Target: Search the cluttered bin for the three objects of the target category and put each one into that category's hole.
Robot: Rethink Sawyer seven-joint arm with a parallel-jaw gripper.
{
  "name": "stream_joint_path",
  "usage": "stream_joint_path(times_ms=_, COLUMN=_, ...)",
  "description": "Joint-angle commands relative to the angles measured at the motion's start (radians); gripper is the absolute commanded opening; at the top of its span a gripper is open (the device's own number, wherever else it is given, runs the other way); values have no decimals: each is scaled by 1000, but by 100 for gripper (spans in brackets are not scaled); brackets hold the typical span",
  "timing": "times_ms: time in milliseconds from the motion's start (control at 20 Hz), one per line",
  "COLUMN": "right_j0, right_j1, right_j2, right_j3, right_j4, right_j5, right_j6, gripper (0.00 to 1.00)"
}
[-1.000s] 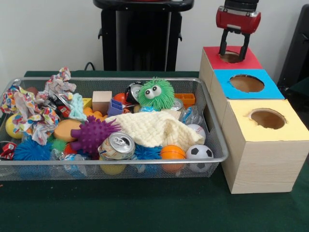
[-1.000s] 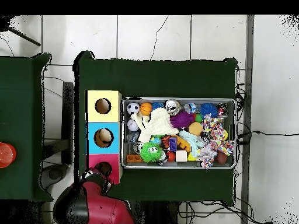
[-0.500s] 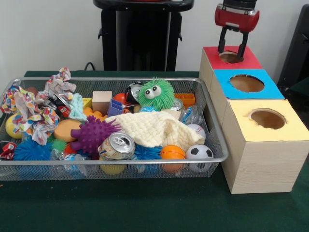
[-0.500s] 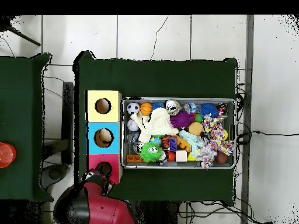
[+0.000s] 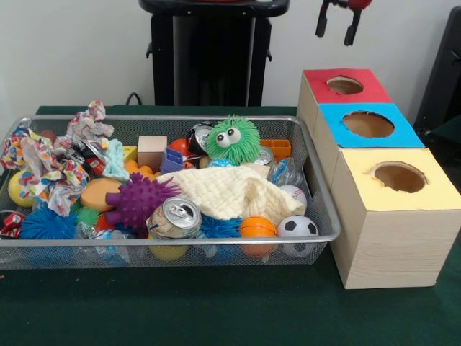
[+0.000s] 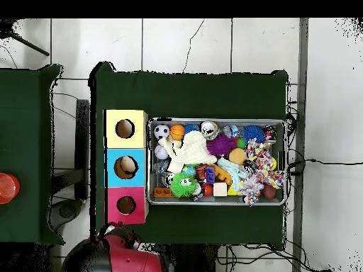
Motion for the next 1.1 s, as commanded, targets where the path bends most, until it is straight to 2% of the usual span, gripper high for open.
stream_joint_path(times_ms=50, right_j0=-127, right_j1=-83, right_j2=46, right_j3=-58, right_j4=-96, right_j5=52, right_j6=-73, gripper=100)
stream_joint_path(times_ms=200, right_j0=-262, right_j1=-97, right_j2=135, right_j3=13, right_j4=-126, right_j5=-22, right_j6=-179, gripper=100)
stream_joint_path(times_ms=450, right_j0=-463, right_j1=-141, right_j2=242, right_j3=133, right_j4=-238, right_j5=-113, right_j6=-273, gripper=100)
stream_joint_path(times_ms=650, right_j0=-642, right_j1=-150, right_j2=343, right_j3=221, right_j4=-388, right_j5=-224, right_j6=-269, gripper=100)
stream_joint_path(times_ms=850, right_j0=-758, right_j1=-158, right_j2=416, right_j3=232, right_j4=-527, right_j5=-234, right_j6=-252, gripper=100)
stream_joint_path(times_ms=1100, right_j0=-894, right_j1=-171, right_j2=508, right_j3=234, right_j4=-632, right_j5=-210, right_j6=-234, gripper=100)
